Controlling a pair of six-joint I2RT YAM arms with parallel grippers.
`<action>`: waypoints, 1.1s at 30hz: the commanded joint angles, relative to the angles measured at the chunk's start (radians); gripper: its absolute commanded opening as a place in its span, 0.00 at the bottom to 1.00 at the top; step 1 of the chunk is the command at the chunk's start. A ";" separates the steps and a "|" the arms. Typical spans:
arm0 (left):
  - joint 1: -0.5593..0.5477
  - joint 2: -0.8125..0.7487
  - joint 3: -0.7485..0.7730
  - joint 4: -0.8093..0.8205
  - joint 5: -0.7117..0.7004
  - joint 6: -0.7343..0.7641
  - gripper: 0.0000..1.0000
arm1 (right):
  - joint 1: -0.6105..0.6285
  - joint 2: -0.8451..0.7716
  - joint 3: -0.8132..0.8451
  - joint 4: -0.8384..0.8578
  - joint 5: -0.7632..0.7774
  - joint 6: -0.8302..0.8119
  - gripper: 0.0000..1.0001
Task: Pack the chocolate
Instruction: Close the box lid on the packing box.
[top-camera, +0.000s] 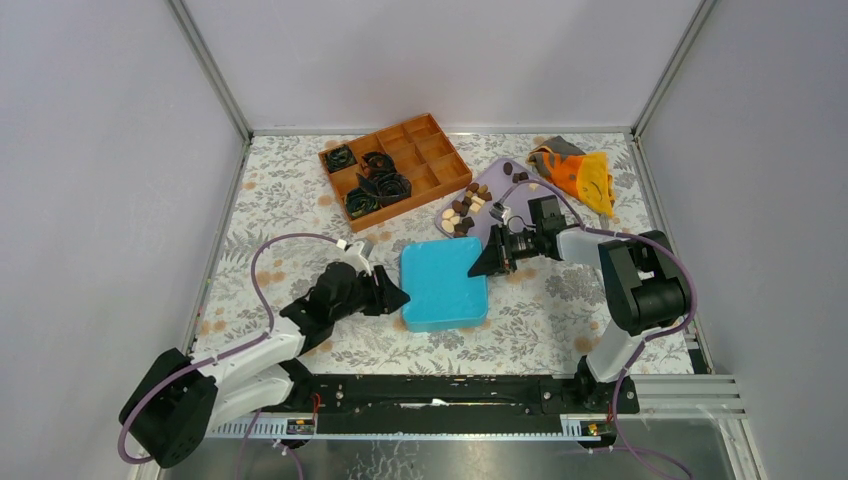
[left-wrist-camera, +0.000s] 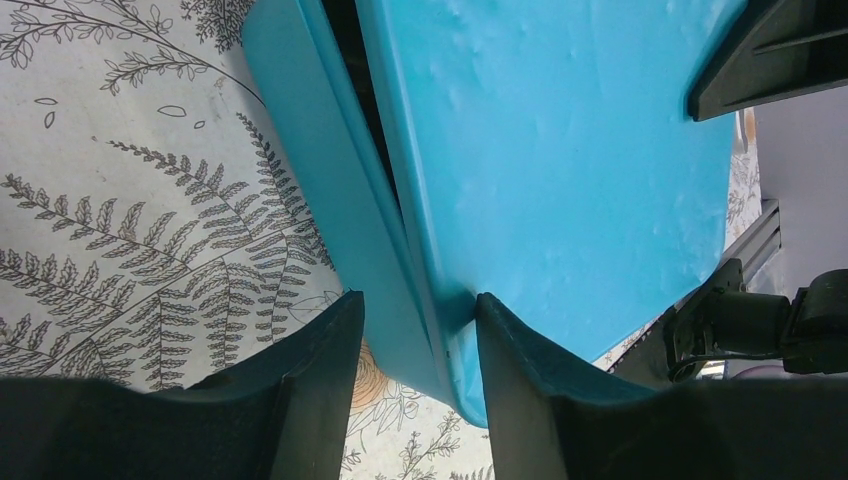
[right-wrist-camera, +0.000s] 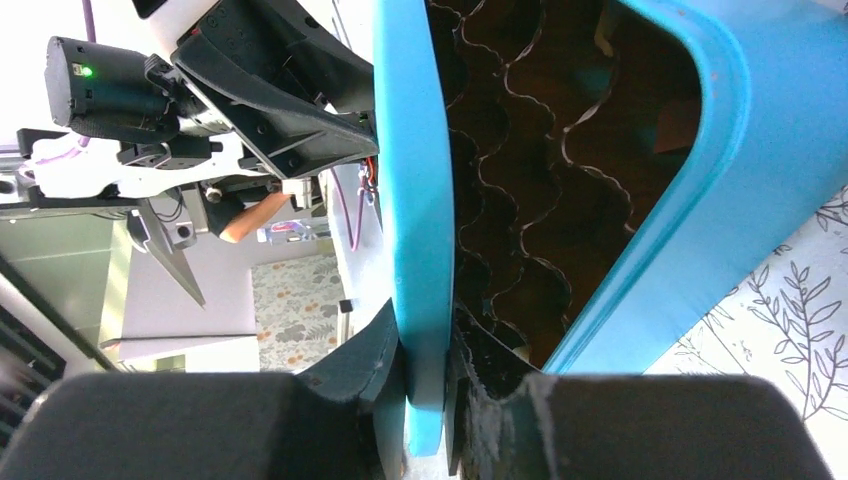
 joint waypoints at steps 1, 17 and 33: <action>0.011 0.017 0.031 0.064 0.005 0.027 0.51 | 0.013 -0.024 0.058 -0.065 0.039 -0.064 0.24; 0.022 0.087 0.062 0.081 0.012 0.047 0.50 | 0.013 -0.097 0.123 -0.252 0.166 -0.235 0.40; 0.027 0.162 0.107 0.086 0.043 0.070 0.49 | 0.012 -0.181 0.206 -0.475 0.418 -0.515 0.46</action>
